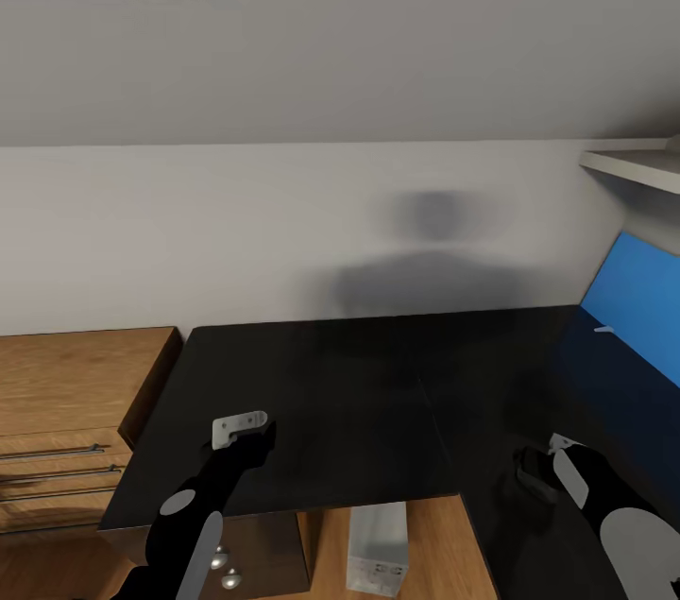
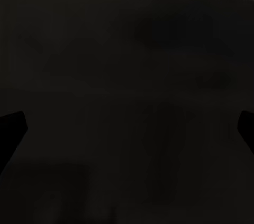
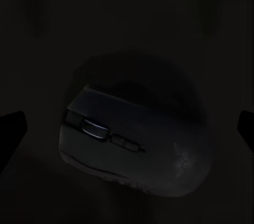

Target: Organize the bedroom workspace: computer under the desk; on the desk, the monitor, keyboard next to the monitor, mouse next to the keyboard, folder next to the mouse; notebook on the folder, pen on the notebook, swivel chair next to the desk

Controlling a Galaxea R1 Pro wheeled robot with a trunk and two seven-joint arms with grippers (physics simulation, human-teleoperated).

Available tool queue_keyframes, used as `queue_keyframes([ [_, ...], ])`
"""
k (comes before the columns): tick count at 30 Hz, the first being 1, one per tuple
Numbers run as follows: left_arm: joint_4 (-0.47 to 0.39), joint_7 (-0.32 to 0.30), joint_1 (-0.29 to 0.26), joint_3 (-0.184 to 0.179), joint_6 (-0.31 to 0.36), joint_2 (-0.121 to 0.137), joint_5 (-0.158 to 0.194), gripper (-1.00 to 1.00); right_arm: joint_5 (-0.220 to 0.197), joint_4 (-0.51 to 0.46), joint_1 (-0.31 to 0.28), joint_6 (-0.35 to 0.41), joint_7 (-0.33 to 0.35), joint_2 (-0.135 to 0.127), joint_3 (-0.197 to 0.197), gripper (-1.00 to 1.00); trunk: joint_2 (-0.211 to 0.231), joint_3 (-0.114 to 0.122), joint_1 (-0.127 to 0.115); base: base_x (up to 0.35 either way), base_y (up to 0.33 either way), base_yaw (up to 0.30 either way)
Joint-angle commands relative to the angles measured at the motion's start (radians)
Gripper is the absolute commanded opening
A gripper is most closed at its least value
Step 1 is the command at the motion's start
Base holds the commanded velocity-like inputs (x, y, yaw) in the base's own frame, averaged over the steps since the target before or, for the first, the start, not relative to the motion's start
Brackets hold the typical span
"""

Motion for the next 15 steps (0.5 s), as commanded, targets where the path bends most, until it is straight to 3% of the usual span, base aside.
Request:
queue_keyframes([
  [1, -0.001, 0.009, -0.001, -0.001, 0.004, 0.0, 0.011, 1.0, -0.011, -0.002, 0.0, 0.004, -0.007, 0.0, -0.001, 1.0, -0.008, -0.005, 0.004, 0.0, 0.0, 0.0],
  [6, -0.002, 0.009, -0.001, -0.001, 0.004, 0.0, 0.011, 1.0, -0.011, -0.002, 0.0, 0.004, -0.007, 0.0, -0.001, 1.0, -0.043, -0.02, 0.023, 0.0, 0.0, 0.0],
  [15, -0.002, 0.009, -0.001, -0.001, 0.004, 0.0, 0.011, 1.0, -0.011, -0.003, 0.0, 0.004, -0.007, 0.0, -0.001, 1.0, -0.043, -0.02, 0.023, 0.0, 0.0, 0.0],
])
